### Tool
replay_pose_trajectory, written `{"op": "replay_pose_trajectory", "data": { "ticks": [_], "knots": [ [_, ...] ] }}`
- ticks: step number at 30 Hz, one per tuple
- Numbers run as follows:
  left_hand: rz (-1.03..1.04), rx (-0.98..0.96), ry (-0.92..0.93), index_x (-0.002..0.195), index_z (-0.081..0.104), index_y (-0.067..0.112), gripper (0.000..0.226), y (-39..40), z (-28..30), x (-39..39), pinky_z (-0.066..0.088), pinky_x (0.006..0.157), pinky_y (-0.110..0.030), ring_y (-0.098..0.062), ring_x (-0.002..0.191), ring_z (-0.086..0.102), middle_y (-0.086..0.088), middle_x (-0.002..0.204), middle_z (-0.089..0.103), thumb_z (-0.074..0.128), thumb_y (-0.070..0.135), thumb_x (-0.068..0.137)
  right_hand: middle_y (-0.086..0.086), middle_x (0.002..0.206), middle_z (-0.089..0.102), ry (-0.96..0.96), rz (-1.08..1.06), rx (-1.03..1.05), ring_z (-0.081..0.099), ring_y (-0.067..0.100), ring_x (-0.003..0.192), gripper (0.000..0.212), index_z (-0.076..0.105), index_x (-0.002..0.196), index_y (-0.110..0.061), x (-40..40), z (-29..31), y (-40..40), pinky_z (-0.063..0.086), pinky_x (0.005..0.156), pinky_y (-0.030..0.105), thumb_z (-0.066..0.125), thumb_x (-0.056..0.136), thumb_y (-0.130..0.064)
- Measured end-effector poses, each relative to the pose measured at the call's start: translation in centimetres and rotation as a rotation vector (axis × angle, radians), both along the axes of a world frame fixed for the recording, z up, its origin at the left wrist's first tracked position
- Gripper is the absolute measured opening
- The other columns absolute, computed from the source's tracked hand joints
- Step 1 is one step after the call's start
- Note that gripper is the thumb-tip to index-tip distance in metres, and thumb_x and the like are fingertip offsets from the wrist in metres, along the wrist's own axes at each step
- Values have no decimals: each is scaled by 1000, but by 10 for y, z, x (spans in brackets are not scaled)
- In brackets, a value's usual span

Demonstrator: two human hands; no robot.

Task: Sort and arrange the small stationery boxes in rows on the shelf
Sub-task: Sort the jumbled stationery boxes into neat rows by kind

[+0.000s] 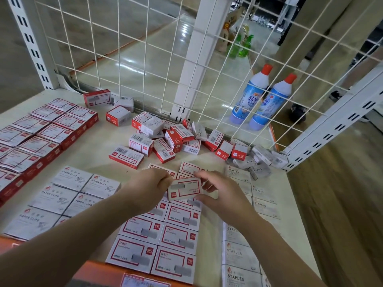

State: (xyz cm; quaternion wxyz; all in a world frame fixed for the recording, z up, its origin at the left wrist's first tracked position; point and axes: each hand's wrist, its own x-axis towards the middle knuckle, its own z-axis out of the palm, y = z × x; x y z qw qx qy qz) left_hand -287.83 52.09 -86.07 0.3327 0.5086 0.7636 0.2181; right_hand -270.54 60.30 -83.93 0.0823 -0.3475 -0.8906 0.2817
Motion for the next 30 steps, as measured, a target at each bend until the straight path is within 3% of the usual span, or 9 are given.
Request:
{"op": "replay_pose_trajectory", "data": {
  "ticks": [4,7,10,14,17,20,23,27,30],
  "knots": [
    [27,13,-3,95,58,21,28,1,0,0,49,56,-15,-6,73,57,13,87,55,33,33,99,-32,99,48,30,-80,-91,46,-16,85,47,44,125,-41,1,2,0,38,74,5,65,85,-26],
    [71,29,-21,94,57,23,27,1,1,0,53,61,-19,-9,76,59,8,92,59,32,33,99,-21,99,55,-29,-148,-166,54,-2,87,39,50,127,-30,4,-3,3,47,77,17,59,89,-33],
    [71,40,15,98,56,23,28,0,1,2,49,55,-19,-8,70,58,7,92,61,31,35,99,-15,99,63,-29,-159,-232,60,4,89,26,61,115,-23,5,-9,1,49,76,20,53,93,-33],
    [81,46,53,98,55,29,26,-3,2,7,45,52,-18,-7,67,56,10,89,61,31,36,99,-12,89,68,87,-198,-308,61,-2,77,10,64,92,-30,4,-8,-2,46,66,14,55,92,-26],
    [50,45,68,103,56,30,24,-8,6,10,46,52,-17,-5,64,54,13,87,58,32,34,99,-9,84,70,260,-279,-429,62,-3,72,18,65,88,-31,3,-3,-4,47,63,11,59,89,-14],
    [13,58,62,118,54,32,27,-10,11,15,51,60,-14,-4,81,56,12,109,58,34,33,99,-6,82,71,373,-343,-508,64,-1,70,16,67,91,-22,1,2,-5,47,62,11,60,87,-8],
    [19,108,13,132,46,30,34,-9,17,20,42,49,-5,-1,87,46,9,125,53,37,30,99,-6,84,71,342,-323,-478,64,0,73,18,68,94,-20,-2,3,-5,48,64,12,60,85,-7],
    [68,230,-25,128,51,29,32,-4,20,20,39,53,-5,0,81,49,12,102,55,41,28,98,-8,79,70,299,-283,-454,62,0,71,18,68,87,-25,-5,3,-6,49,63,12,62,84,-8],
    [46,209,-67,117,60,26,26,1,20,17,38,54,-7,1,71,51,15,89,57,46,27,96,-7,78,69,303,-278,-451,61,-1,69,16,67,86,-23,-5,3,-6,49,63,13,61,84,-8]
  ]
}}
